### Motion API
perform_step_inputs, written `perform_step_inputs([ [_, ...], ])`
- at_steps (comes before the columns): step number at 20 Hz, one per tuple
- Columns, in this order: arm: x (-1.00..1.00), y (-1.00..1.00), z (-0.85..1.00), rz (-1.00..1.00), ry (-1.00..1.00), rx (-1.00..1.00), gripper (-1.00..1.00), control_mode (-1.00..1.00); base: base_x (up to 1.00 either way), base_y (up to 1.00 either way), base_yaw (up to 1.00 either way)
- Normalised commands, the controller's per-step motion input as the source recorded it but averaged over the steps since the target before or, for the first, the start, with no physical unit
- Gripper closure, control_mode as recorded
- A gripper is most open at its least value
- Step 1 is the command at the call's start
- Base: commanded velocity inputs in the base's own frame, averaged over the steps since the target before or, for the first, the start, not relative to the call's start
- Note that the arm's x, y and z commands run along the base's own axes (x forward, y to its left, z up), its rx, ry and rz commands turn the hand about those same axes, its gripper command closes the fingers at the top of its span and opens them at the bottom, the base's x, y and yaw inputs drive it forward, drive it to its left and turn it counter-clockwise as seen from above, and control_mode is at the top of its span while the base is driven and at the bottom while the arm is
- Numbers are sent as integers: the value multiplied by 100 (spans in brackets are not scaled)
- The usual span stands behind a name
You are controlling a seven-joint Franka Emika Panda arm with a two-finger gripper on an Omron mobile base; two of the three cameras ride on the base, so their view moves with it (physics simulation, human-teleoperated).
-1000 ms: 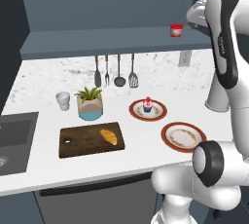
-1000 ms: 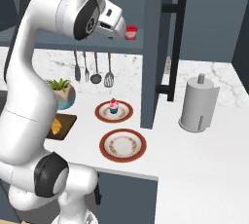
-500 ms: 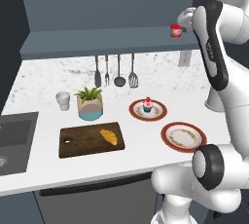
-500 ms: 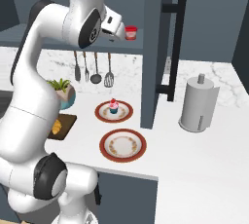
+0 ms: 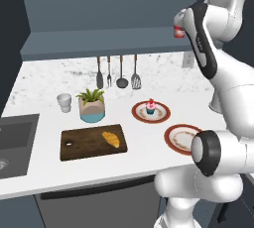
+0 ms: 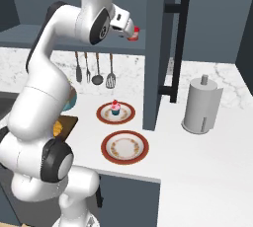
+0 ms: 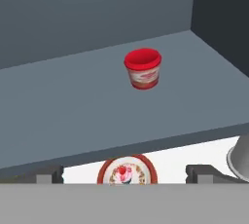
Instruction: From the different types of pastries on the counter, select a croissant and place it on the cutting board. Then retrieve a jar of jam from the cabinet and place it alongside the croissant on the cutting board.
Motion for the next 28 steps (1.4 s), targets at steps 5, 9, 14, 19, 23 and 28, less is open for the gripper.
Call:
perform_step_inputs([
  [5, 51, -9, -2, 0, 5, -8, -100, -100, 0, 0, 0],
  [9, 74, 4, -27, 1, 4, -2, -100, -100, 0, 0, 0],
  [14, 65, 0, -1, 0, 3, -12, -100, -100, 0, 0, 0],
  [19, 41, -5, 0, -1, 1, -8, -100, -100, 0, 0, 0],
  [23, 3, -28, 0, -3, 0, 0, -100, -100, 0, 0, 0],
  [28, 1, -29, 0, -6, 0, 1, -100, -100, 0, 0, 0],
])
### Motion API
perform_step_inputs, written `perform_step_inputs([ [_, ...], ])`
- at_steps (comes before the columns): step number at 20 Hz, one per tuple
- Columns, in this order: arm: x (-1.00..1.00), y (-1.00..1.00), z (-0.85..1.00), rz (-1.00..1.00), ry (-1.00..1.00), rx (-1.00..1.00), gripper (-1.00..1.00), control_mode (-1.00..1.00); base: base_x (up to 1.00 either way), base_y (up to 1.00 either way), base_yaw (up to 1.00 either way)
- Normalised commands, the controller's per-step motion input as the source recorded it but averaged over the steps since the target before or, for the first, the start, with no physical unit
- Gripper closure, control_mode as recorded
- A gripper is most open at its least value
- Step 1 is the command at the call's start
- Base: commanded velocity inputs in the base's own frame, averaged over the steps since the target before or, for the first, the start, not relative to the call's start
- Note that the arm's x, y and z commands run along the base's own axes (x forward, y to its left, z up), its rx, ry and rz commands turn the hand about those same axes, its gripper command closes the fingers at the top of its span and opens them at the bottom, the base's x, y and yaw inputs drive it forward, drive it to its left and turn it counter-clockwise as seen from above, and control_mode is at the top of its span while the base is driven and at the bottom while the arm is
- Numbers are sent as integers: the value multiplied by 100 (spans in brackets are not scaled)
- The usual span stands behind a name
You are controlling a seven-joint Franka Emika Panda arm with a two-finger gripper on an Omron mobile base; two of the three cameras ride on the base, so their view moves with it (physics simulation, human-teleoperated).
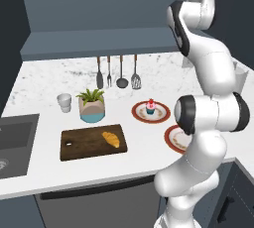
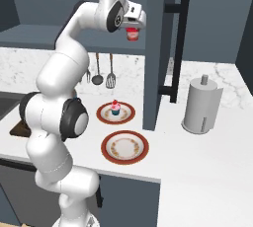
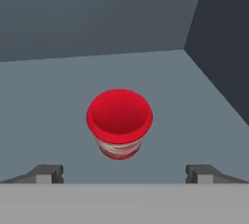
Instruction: From the different types of pastries on the counter, select a croissant and place it on the cutting board. Then retrieve a jar of jam from the cabinet and place it alongside the croissant on the cutting board.
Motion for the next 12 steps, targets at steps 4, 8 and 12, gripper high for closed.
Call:
perform_step_inputs([
  [4, 12, -5, -14, -4, 0, 0, -100, -100, 0, 0, 0],
  [8, 18, 0, -12, -2, 0, 0, -100, -100, 0, 0, 0],
  [12, 20, 0, -5, -1, 0, 0, -100, -100, 0, 0, 0],
])
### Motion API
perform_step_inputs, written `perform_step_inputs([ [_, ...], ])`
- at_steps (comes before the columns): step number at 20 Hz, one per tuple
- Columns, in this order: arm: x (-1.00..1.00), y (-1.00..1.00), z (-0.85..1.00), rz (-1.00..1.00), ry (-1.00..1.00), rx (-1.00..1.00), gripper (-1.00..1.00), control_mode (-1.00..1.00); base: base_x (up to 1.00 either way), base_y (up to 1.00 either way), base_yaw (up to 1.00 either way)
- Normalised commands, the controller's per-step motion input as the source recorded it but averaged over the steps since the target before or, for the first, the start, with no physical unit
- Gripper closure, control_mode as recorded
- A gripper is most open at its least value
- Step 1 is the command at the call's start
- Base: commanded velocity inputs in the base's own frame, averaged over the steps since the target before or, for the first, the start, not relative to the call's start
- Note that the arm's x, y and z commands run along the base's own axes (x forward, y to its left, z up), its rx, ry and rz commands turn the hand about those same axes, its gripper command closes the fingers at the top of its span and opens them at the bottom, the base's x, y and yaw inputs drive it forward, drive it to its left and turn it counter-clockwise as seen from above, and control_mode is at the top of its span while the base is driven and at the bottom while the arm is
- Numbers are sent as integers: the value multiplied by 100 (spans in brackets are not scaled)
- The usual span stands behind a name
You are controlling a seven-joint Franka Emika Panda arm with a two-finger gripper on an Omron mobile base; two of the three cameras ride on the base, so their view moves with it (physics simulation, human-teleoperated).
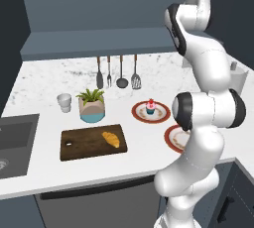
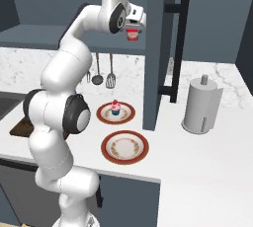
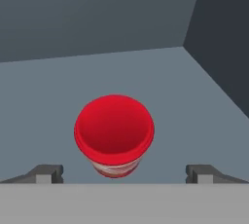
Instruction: From the different types of pastries on the counter, select a croissant and place it on the cutting board. Then retrieve a jar of jam from the cabinet and place it alongside the croissant on the cutting board.
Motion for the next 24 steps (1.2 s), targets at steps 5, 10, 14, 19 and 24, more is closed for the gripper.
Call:
perform_step_inputs([
  [5, 23, 0, -9, -1, 0, 0, -100, -100, 0, 0, 0],
  [10, 19, 0, -5, -1, 0, 0, -100, -100, 0, 0, 0],
  [14, 12, 0, -4, 0, 0, 0, -100, -100, 0, 0, 0],
  [19, 0, 0, 0, 0, 0, 0, -100, -100, 0, 0, 0],
  [24, 0, 11, -5, 0, 0, 6, 100, -100, 0, 0, 0],
])
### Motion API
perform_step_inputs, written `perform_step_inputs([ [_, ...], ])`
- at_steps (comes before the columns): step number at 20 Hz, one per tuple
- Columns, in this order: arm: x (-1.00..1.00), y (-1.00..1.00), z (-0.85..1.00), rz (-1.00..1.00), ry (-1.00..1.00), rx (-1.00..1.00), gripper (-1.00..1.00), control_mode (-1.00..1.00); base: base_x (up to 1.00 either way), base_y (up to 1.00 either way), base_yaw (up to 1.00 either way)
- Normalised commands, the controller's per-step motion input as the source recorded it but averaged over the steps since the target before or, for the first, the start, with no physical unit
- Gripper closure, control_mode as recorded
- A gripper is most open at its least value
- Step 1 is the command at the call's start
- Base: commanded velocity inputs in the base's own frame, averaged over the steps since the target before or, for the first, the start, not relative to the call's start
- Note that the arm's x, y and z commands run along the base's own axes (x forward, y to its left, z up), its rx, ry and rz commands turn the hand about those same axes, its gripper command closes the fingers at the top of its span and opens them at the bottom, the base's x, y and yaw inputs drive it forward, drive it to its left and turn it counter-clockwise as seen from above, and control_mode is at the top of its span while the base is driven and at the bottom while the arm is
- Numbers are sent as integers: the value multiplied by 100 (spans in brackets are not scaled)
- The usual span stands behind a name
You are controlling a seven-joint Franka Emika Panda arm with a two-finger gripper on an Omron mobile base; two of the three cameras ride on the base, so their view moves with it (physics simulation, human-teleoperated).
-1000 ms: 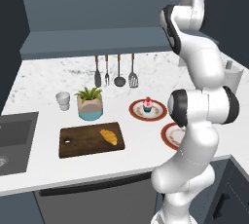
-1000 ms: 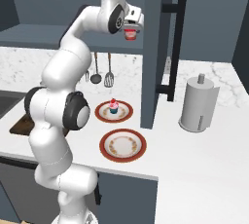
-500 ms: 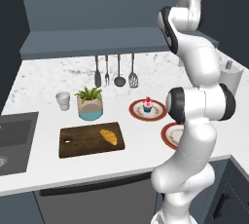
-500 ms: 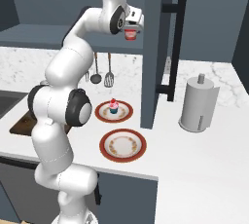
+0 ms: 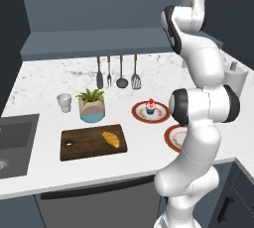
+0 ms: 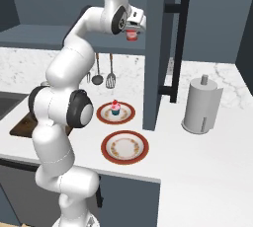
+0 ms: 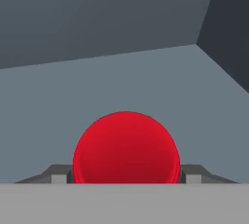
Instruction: From the different types of pastries on the counter, select a croissant and place it on the cutting board. Then retrieve a jar of jam from the cabinet and place it alongside the croissant on the cutting board.
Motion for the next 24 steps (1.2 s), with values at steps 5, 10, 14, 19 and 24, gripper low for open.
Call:
perform_step_inputs([
  [5, 0, 0, 0, 0, 0, 0, 100, -100, 0, 0, 0],
  [10, -30, 22, 13, 2, -3, -1, 100, -100, 0, 0, 0],
  [14, -64, 32, 22, 4, -7, -9, 100, -100, 0, 0, 0],
  [19, -99, 37, 0, 5, -10, -11, 100, -100, 0, 0, 0],
  [24, -99, 45, 8, 7, -17, -4, 100, -100, 0, 0, 0],
])
